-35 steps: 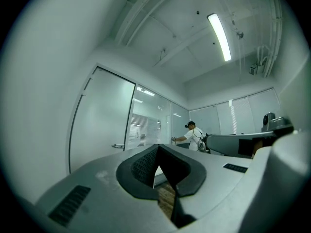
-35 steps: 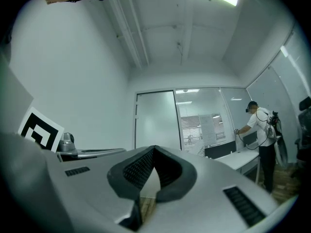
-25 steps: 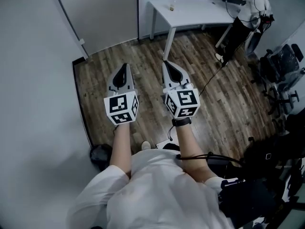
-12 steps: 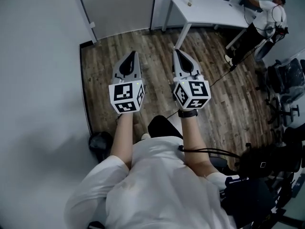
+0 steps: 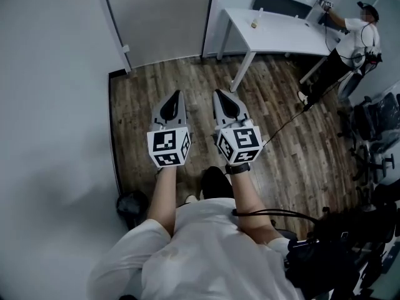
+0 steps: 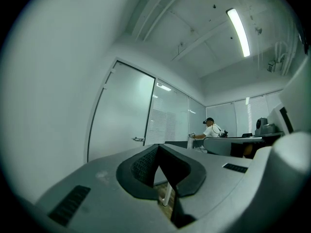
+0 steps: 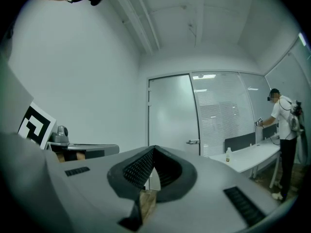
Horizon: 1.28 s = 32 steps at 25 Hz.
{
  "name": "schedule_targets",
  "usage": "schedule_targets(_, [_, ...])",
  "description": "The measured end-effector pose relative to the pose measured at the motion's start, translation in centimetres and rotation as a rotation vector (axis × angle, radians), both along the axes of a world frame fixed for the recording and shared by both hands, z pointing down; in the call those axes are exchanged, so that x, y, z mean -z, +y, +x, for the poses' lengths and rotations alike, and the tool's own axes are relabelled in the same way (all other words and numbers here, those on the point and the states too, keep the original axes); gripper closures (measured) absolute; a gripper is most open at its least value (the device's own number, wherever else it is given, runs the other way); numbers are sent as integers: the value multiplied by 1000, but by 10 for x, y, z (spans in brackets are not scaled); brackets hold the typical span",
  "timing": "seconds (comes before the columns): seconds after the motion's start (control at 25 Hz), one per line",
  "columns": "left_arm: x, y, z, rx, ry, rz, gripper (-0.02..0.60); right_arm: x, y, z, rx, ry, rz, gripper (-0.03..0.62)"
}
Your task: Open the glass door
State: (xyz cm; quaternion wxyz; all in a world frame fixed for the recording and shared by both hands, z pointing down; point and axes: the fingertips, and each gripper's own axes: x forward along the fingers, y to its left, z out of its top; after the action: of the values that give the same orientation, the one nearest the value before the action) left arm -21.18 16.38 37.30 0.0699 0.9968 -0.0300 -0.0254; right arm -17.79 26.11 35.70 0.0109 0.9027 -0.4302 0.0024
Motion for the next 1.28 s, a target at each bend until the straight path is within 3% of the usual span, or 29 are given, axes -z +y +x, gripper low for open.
schedule_targets(0.2, [-2, 0, 50, 8, -1, 20, 581, -6, -4, 55, 20, -7, 28, 597])
schedule_targets(0.48, [25, -14, 151, 44, 34, 38, 581, 22, -30, 162, 92, 33, 69, 597])
schedule_targets(0.72, [40, -24, 267, 52, 11, 45, 581, 33, -40, 276, 106, 8, 92, 597])
schedule_targets(0.92, [24, -11, 282, 74, -2, 45, 581, 16, -19, 297, 95, -6, 106, 597])
schedule_targets(1.28, [10, 8, 316, 41, -4, 54, 581, 0, -6, 327, 73, -16, 107, 597])
